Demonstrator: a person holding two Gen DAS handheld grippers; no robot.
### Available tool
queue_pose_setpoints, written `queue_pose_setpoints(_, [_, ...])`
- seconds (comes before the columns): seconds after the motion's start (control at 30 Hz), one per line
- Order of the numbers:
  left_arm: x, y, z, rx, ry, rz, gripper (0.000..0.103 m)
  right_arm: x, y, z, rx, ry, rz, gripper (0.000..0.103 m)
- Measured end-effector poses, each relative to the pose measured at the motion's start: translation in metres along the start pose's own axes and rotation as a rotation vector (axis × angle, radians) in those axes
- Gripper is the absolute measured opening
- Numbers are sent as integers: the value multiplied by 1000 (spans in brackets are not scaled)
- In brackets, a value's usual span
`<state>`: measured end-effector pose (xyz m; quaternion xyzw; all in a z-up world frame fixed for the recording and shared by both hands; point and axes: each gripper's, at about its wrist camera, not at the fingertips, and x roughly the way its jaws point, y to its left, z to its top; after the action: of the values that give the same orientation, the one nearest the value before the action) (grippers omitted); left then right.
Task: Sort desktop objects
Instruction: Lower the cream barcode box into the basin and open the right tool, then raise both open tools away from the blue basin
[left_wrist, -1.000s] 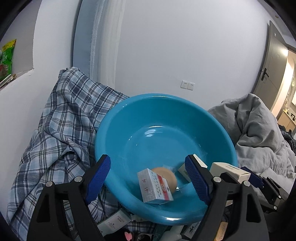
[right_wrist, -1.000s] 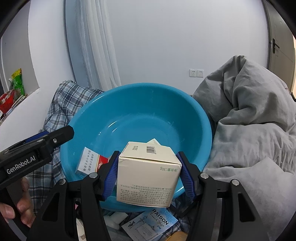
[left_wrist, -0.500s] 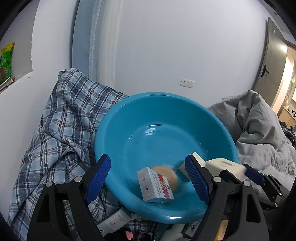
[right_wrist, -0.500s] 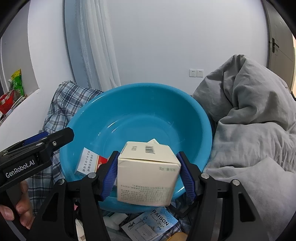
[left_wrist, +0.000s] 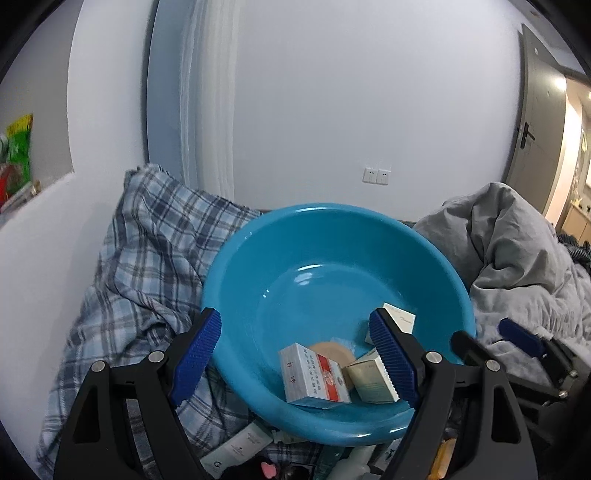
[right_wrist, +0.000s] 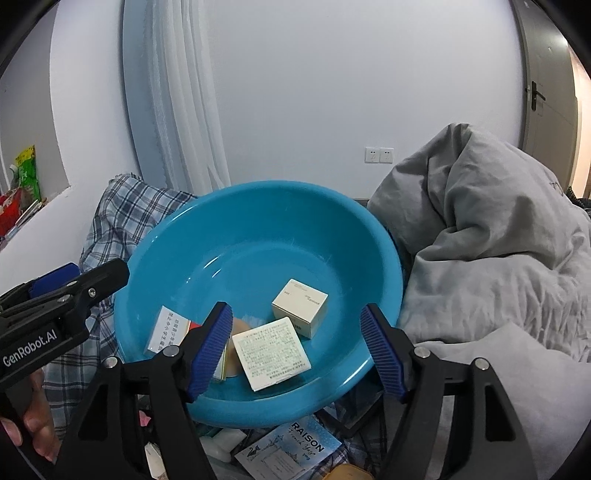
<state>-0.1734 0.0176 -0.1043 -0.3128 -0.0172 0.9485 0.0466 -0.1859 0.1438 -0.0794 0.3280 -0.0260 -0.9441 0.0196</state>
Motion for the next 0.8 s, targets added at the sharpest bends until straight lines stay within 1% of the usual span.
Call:
queue_pose_setpoints(0.1, [-11,-2,5,23,-31,9,84,-12,-1,7,7,-18,-2,70])
queue_pose_setpoints(0.23, [-34,-1,14,7,-90,-22,84,-36,-1,18,11,-77,-2,71])
queue_pose_setpoints(0.37, [-62,2,25,-23,-150,-68,84,-59,-1,28,12,-136,-3,71])
queue_pose_setpoints(0.4, [-68,2,27,-23,-155,-72,84,-64,0,30,12,-149,-2,71])
queue_pose_setpoints(0.47, [-83,-1,32,-10,-170,-68,84,-74,0,33,11,-173,-1,72])
queue_pose_setpoints(0.57, [-113,-3,38,4,-238,-66,84,-90,0,38,13,-212,7,72])
queue_pose_setpoints(0.67, [-140,-4,43,12,-287,-71,84,-107,0,42,15,-253,17,72])
queue_pose_setpoints(0.73, [-153,-6,45,36,-300,-55,85,-121,1,46,13,-267,26,73])
queue_pose_setpoints(0.8, [-170,-8,46,66,-338,-27,85,-135,2,50,14,-268,38,76])
